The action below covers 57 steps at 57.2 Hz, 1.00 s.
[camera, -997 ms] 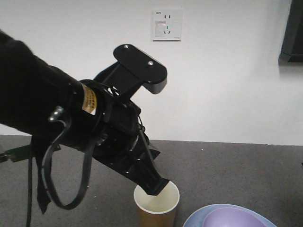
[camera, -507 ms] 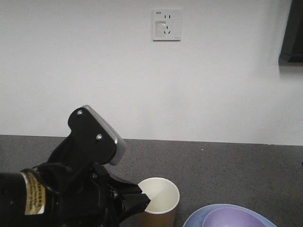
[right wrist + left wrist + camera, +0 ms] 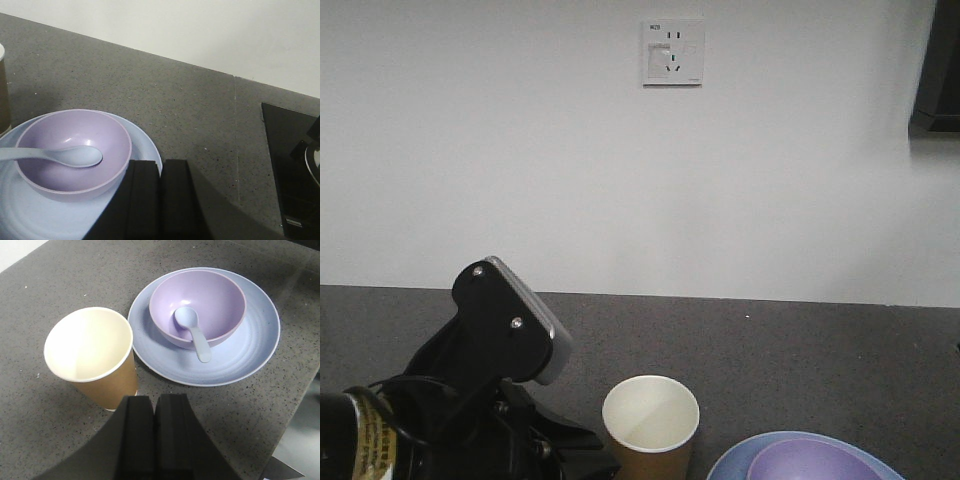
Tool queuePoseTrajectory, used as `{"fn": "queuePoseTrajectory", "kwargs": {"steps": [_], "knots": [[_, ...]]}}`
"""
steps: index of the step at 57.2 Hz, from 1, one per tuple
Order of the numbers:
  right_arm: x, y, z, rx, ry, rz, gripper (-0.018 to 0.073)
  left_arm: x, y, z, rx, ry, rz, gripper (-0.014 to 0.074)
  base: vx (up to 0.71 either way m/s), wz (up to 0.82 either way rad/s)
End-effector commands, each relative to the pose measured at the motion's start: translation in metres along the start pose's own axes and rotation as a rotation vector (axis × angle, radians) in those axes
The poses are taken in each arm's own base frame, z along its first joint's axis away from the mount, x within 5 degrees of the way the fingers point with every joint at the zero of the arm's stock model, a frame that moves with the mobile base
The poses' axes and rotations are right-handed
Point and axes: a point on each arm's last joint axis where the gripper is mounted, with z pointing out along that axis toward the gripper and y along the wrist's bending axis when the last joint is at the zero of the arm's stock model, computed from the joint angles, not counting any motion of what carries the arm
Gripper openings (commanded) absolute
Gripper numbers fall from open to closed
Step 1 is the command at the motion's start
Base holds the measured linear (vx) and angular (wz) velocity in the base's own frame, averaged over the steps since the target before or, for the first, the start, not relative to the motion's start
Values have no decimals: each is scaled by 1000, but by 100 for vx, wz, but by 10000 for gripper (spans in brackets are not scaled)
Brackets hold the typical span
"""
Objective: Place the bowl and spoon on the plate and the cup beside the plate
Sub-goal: 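Open the left gripper and withdraw it from the cup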
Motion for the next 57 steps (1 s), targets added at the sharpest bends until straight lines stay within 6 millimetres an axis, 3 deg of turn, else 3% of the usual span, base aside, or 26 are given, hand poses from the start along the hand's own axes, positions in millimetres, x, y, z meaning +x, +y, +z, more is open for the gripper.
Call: {"fn": "queuePoseTrajectory", "kwargs": {"steps": [1,19,27,32,44,51,57], "knots": [[-14,-3,-4,20,-94,-11,-8,-13,0,-14,-3,-113,-12,-6,0,0],[-14,-3,-4,20,-94,-11,-8,-13,1,-21,-22,-141,20,-6,0,0],[-14,-3,-4,20,-94,-11,-8,-2,12,-44,-102,-372,5,-6,0,1],[-14,-3,-4,20,-94,-11,-8,22,23,-55,-179,-498,-33,-6,0,0],[-15,-3,-4,20,-95,-11,-8,130,40,-74,-434,-654,-181,-6,0,0],[-15,-3,-4,20,-95,-11,-8,186,34,-81,-577,-682,-232,-6,0,0],[-15,-3,-4,20,-95,-11,-8,215,27,-87,-685,-717,-244,-6,0,0]]}}
